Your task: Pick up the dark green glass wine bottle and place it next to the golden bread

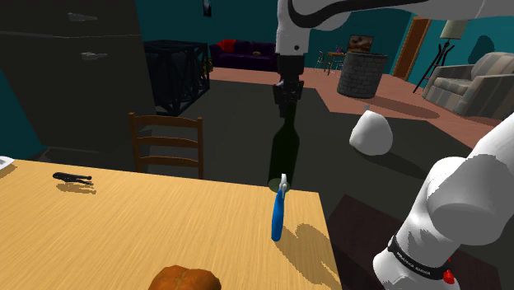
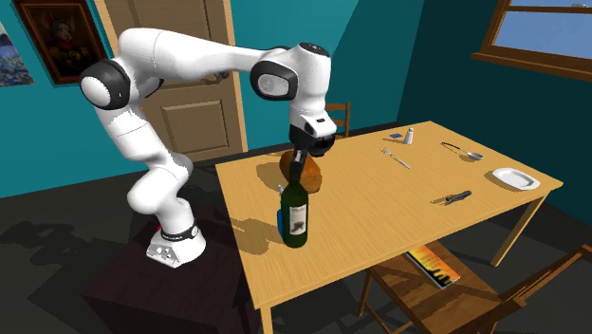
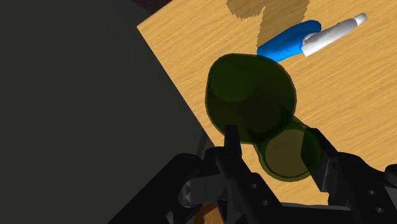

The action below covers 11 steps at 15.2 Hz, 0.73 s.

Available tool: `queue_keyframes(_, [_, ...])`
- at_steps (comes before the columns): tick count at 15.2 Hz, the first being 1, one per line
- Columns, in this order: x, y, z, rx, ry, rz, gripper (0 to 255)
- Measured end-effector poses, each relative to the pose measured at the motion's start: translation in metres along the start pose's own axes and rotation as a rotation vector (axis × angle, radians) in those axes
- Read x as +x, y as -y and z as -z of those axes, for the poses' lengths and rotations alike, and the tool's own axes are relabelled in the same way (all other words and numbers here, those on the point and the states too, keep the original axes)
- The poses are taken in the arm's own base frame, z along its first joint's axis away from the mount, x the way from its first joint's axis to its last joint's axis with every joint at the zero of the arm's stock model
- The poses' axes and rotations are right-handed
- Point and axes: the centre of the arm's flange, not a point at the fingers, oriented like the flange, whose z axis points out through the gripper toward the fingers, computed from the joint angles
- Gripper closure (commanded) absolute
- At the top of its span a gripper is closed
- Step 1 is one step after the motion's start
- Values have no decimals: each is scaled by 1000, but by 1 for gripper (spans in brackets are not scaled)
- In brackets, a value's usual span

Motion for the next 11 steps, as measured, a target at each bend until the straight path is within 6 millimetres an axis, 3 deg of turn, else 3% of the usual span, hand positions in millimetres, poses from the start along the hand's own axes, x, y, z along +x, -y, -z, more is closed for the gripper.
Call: queue_keyframes(11, [-4, 2, 58, 0, 0, 0, 255])
